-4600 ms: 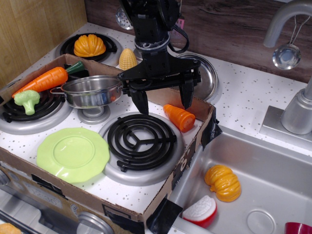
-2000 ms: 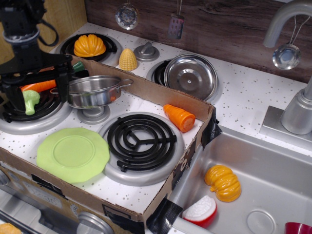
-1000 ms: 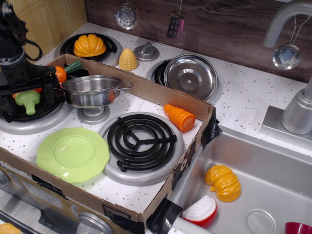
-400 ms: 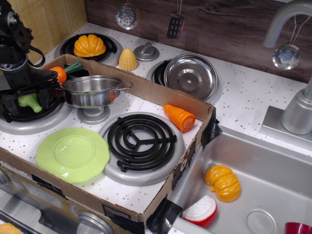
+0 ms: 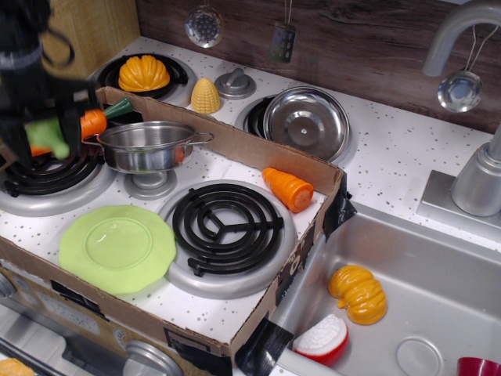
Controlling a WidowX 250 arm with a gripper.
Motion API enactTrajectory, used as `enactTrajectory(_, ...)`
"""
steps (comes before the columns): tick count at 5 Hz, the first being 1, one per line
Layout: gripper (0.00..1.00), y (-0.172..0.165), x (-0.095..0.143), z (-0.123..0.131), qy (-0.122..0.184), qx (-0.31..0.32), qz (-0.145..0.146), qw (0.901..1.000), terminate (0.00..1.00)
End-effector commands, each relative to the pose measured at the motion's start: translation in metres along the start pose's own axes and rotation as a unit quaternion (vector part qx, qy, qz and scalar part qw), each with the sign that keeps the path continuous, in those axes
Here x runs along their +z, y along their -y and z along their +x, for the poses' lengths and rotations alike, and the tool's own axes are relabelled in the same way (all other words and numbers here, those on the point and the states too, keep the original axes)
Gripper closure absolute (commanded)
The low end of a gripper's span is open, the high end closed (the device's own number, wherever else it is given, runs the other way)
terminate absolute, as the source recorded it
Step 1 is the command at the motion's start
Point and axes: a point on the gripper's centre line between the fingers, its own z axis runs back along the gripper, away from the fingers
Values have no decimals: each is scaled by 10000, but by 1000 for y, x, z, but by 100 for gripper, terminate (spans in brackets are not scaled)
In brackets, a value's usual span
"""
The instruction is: Put broccoli in pot
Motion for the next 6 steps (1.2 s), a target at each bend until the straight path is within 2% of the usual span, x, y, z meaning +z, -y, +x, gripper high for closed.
enactTrajectory(1, 100, 22, 66, 4, 812, -20, -248, 9964, 0)
enactTrajectory(2, 100, 38, 64, 3, 1006, -54, -783, 9918, 0)
enactTrajectory(4, 100, 61, 31, 11, 671, -331, -1014, 9920, 0)
enactTrajectory(5, 100, 81, 24, 24, 685, -551, -1125, 9898, 0)
enactTrajectory(6, 100, 97, 29, 37, 738, -723, -1165, 9878, 0)
